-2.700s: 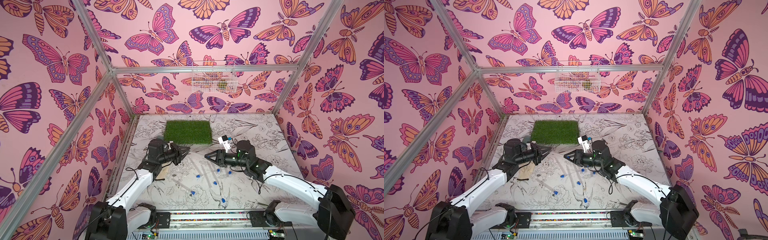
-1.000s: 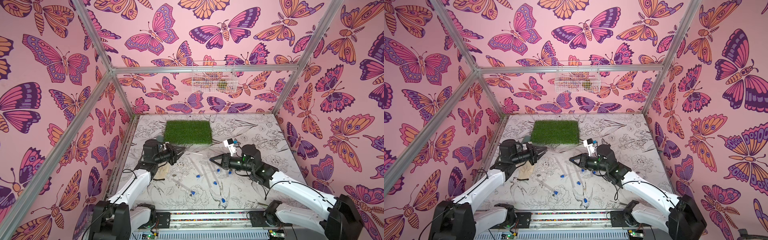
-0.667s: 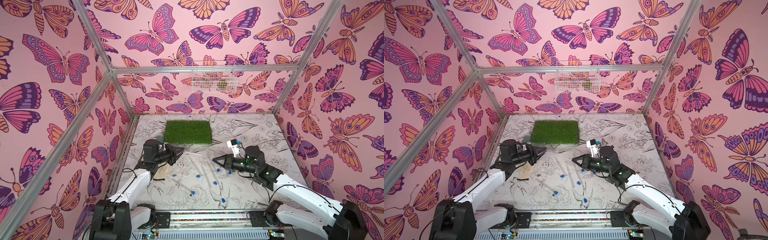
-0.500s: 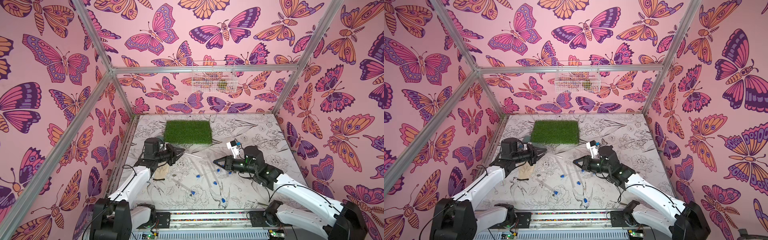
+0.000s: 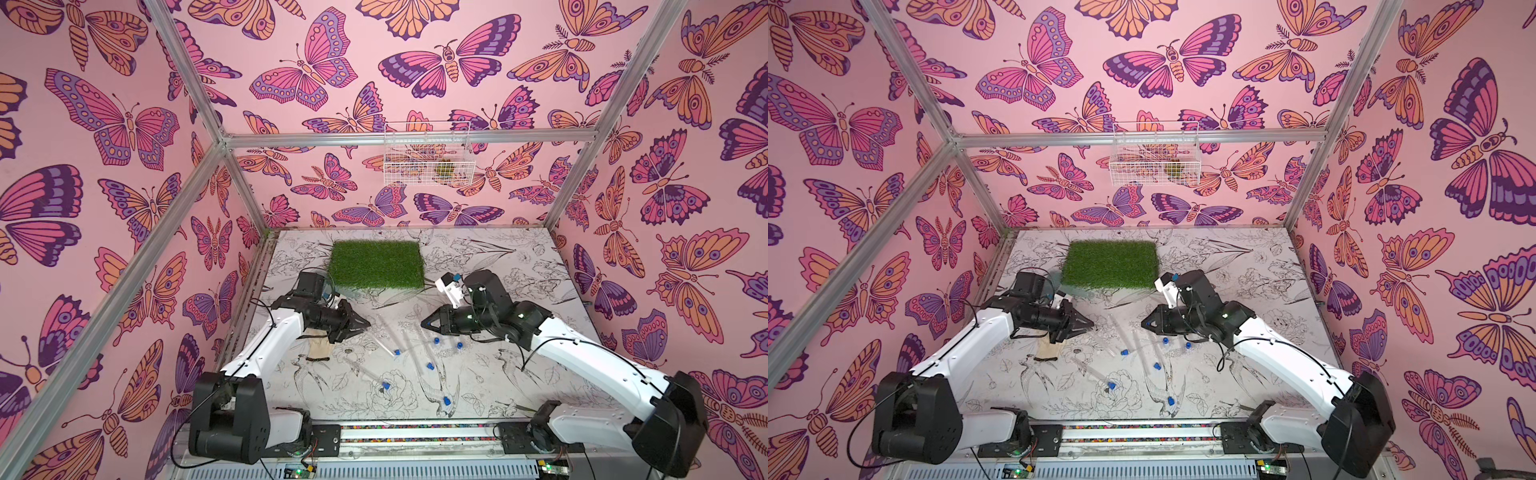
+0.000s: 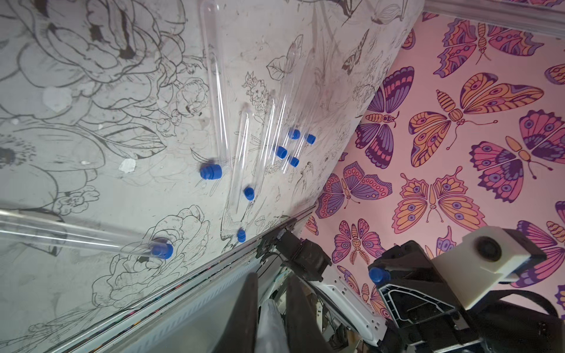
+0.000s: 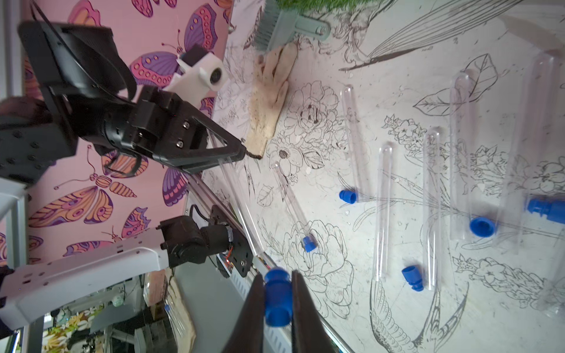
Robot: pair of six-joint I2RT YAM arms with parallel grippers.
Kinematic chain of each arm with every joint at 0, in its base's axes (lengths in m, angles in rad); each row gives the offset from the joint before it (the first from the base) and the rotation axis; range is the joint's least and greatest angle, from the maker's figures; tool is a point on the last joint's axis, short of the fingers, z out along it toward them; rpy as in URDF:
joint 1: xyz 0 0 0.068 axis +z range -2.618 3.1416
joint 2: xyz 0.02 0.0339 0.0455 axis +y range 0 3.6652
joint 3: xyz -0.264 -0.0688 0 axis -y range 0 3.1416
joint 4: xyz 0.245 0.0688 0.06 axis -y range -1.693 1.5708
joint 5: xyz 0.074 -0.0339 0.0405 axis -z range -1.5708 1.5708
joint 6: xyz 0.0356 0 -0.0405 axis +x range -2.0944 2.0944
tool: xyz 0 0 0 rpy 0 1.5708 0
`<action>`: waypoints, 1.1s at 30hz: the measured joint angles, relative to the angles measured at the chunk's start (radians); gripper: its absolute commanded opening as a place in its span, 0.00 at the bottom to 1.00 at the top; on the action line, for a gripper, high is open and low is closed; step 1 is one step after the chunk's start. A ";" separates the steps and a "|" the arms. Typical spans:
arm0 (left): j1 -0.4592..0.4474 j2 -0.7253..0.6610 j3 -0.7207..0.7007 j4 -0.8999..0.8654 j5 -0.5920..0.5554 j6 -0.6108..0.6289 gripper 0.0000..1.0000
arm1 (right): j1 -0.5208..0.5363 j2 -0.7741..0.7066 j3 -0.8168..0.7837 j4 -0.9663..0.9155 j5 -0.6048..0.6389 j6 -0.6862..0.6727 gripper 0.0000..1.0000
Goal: Remove stoppers from test tubes
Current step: Place the test tube at the center of the board.
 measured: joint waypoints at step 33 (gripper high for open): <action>0.000 0.150 0.062 -0.182 -0.044 0.239 0.00 | 0.246 0.452 0.412 -0.507 0.251 -0.285 0.17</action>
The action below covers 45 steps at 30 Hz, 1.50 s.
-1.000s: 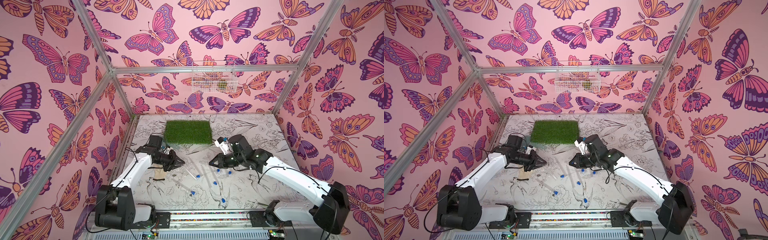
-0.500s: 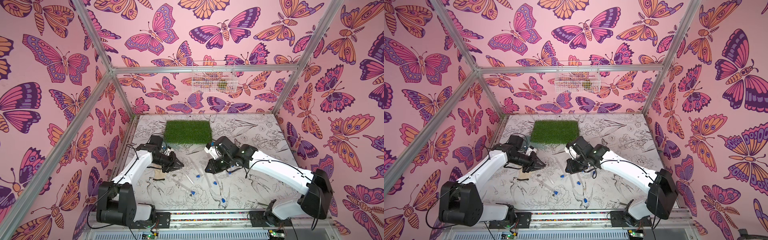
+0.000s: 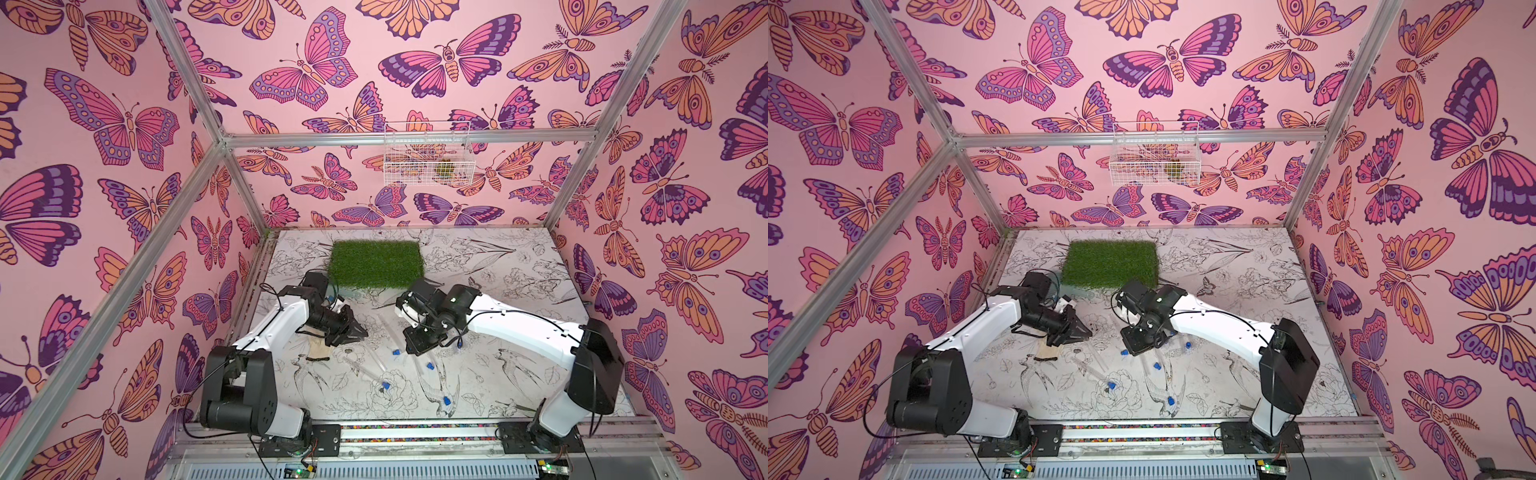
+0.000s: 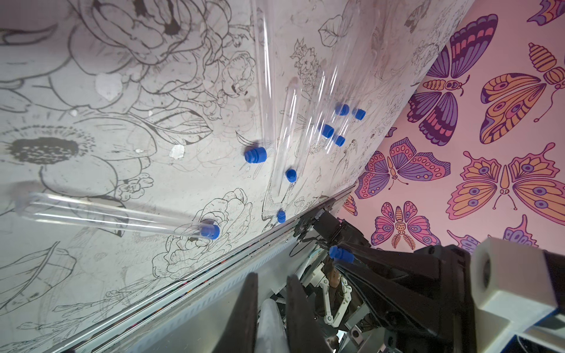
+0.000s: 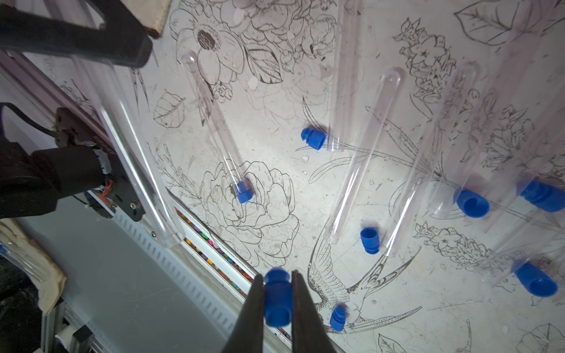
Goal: Remove stoppers from test tubes
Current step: Place the test tube at the center of the board.
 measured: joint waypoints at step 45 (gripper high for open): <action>-0.091 0.194 -0.025 0.127 -0.074 -0.010 0.00 | 0.169 0.301 0.234 -0.287 0.171 -0.156 0.17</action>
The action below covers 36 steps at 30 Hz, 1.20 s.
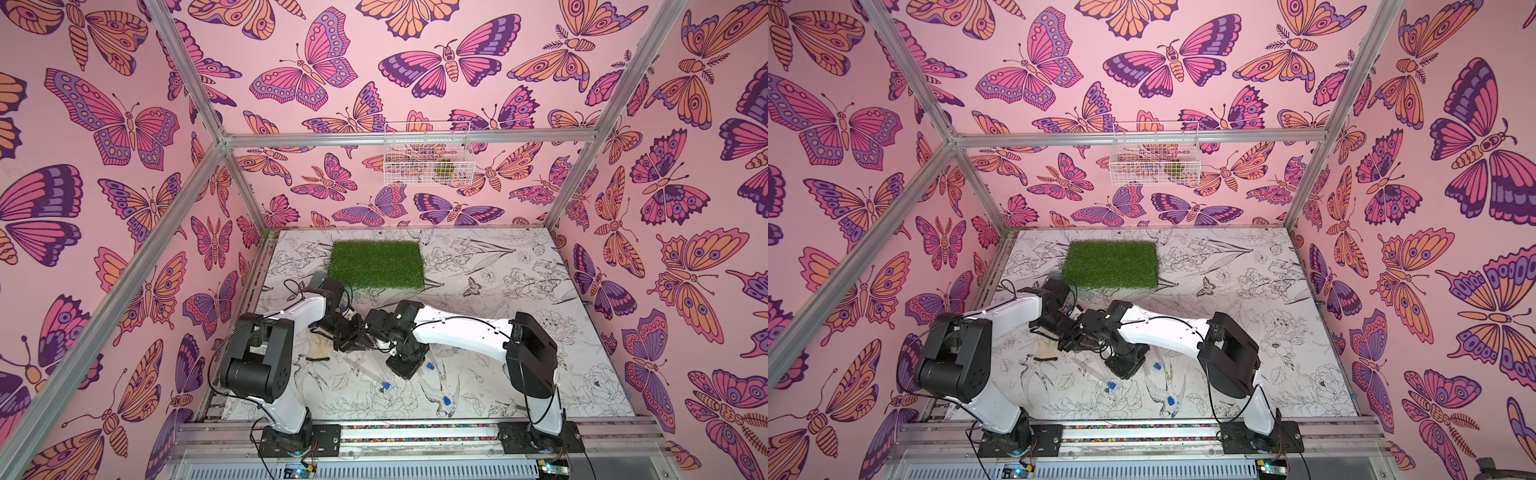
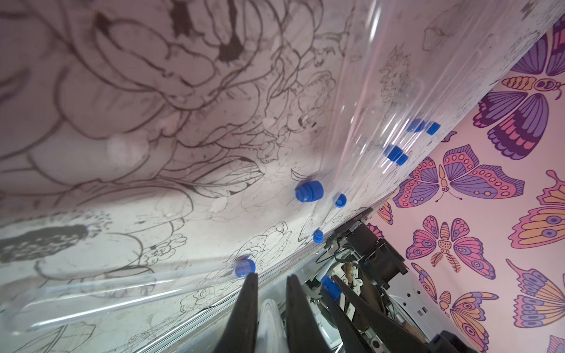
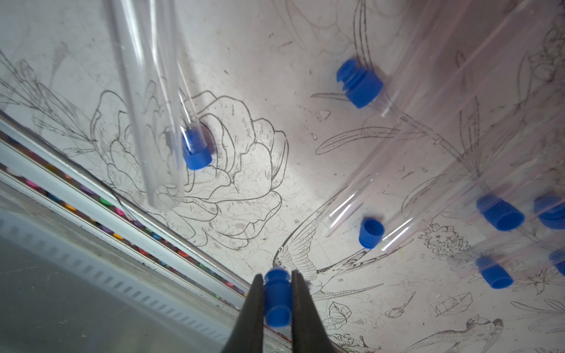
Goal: Remove stoppers from test tubes
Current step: Place the test tube at the center of the board, then place the stopper at the center of the board.
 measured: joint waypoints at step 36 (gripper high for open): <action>-0.048 0.148 0.044 0.061 -0.001 -0.023 0.02 | 0.000 0.089 -0.027 0.015 0.000 -0.012 0.17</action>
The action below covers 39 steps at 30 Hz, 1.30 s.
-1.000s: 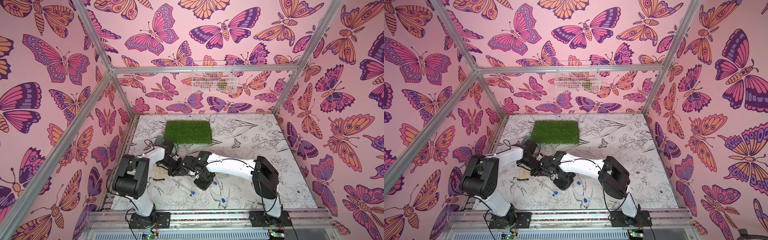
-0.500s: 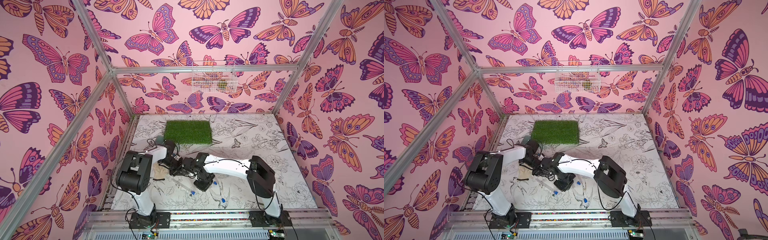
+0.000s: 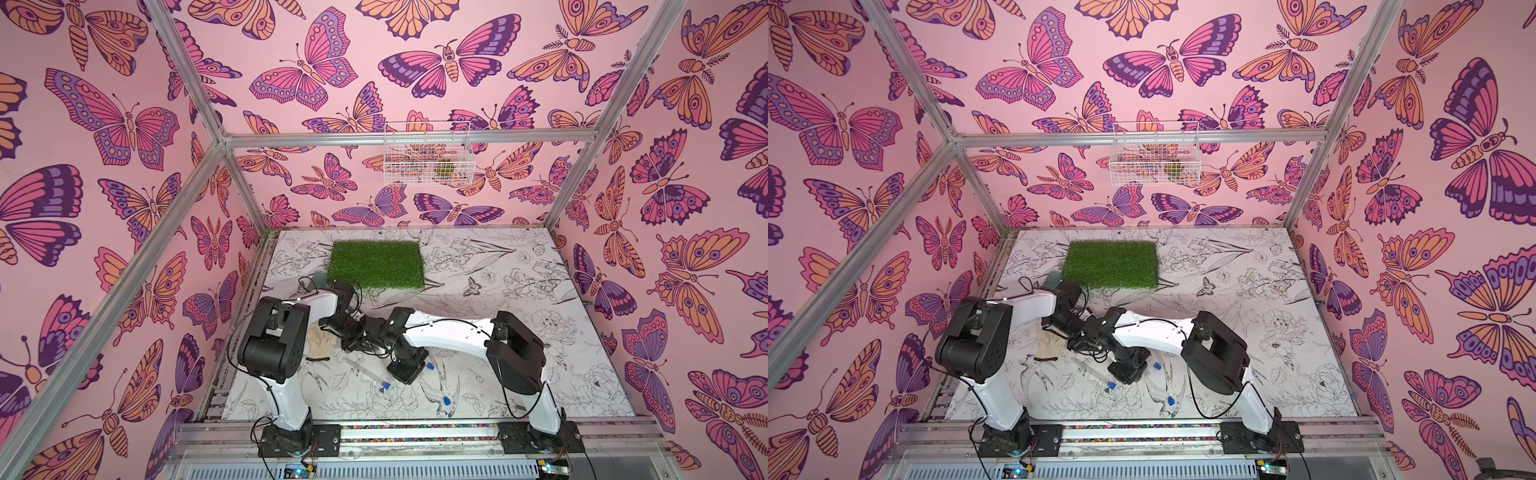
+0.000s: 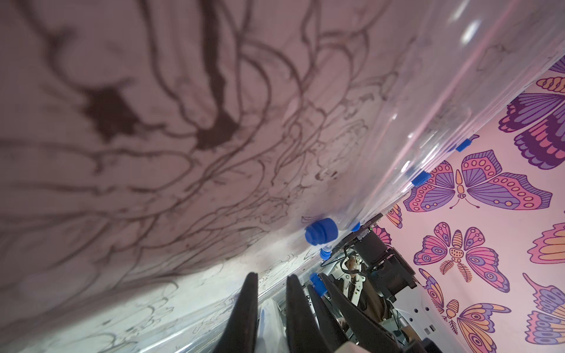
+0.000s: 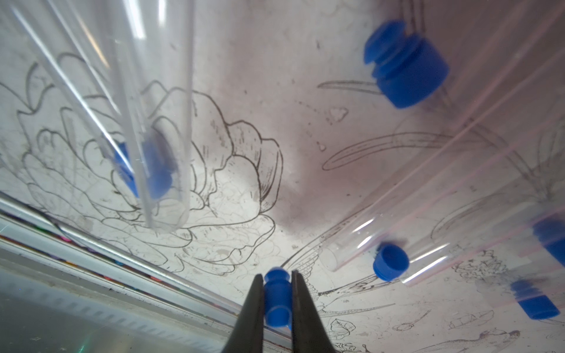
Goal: Remove stoppers from test tubes
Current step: Place the stopper at the center of the board.
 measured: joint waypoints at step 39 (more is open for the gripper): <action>0.000 0.064 0.048 0.045 0.005 0.002 0.24 | -0.008 0.137 0.140 -0.041 0.000 -0.097 0.18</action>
